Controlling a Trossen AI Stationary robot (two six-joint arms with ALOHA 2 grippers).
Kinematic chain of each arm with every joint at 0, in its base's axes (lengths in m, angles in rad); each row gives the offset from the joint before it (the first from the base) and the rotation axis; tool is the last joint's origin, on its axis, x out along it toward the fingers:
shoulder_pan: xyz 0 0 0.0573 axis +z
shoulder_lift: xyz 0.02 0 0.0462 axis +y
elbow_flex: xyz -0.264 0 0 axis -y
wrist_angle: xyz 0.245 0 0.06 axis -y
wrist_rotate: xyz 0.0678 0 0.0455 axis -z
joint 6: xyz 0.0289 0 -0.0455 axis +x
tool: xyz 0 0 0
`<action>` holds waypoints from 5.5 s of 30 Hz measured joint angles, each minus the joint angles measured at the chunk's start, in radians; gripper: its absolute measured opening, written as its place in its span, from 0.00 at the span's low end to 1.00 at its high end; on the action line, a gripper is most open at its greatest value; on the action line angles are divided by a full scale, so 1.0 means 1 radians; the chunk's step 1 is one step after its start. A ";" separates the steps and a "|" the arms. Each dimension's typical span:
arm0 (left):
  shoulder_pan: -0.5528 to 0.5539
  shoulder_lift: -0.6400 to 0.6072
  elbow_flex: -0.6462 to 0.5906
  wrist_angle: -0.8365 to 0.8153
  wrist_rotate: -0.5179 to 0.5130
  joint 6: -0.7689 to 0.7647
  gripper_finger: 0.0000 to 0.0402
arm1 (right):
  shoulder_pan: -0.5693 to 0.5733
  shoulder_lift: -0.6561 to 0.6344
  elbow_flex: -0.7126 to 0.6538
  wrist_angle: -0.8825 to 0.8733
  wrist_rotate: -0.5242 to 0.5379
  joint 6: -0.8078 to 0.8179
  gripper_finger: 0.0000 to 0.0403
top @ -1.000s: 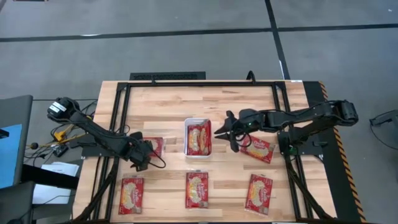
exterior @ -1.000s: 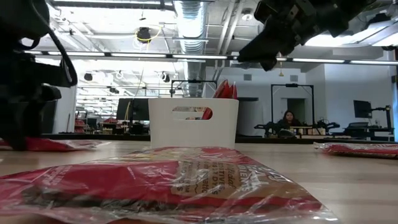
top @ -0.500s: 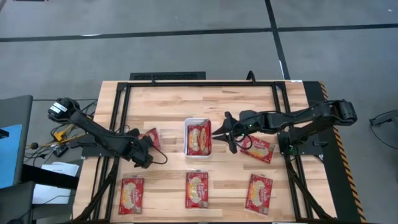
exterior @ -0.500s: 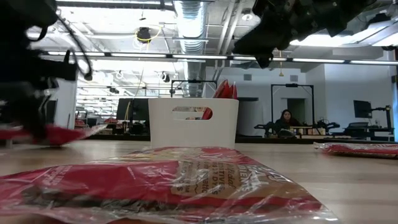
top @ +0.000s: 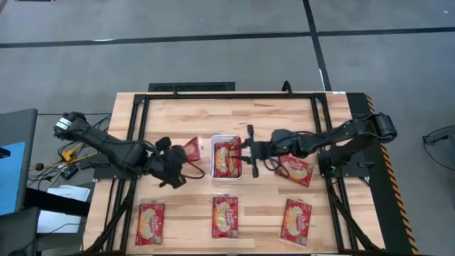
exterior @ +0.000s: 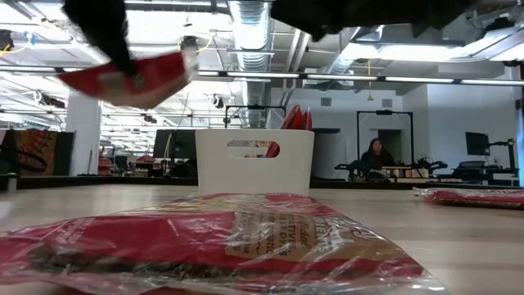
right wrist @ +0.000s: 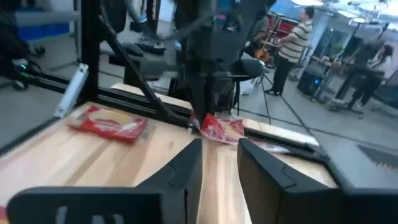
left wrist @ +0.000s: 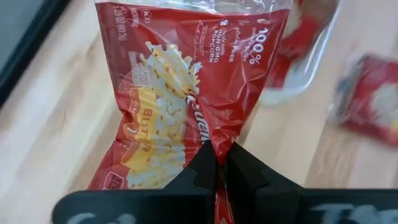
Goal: Sort popcorn bags into baskets
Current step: Put the red popcorn bag into the white bin
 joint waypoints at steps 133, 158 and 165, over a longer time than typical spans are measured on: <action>-0.021 0.123 -0.295 1.372 -0.490 0.831 0.01 | -0.081 -0.131 0.612 -1.160 0.004 -0.180 0.46; -0.012 0.201 -0.295 1.433 -0.501 0.796 0.01 | -0.028 0.296 1.036 -1.549 0.113 -0.446 0.33; -0.012 0.201 -0.295 1.437 -0.504 0.799 0.01 | -0.009 0.288 1.036 -1.562 0.133 -0.589 0.03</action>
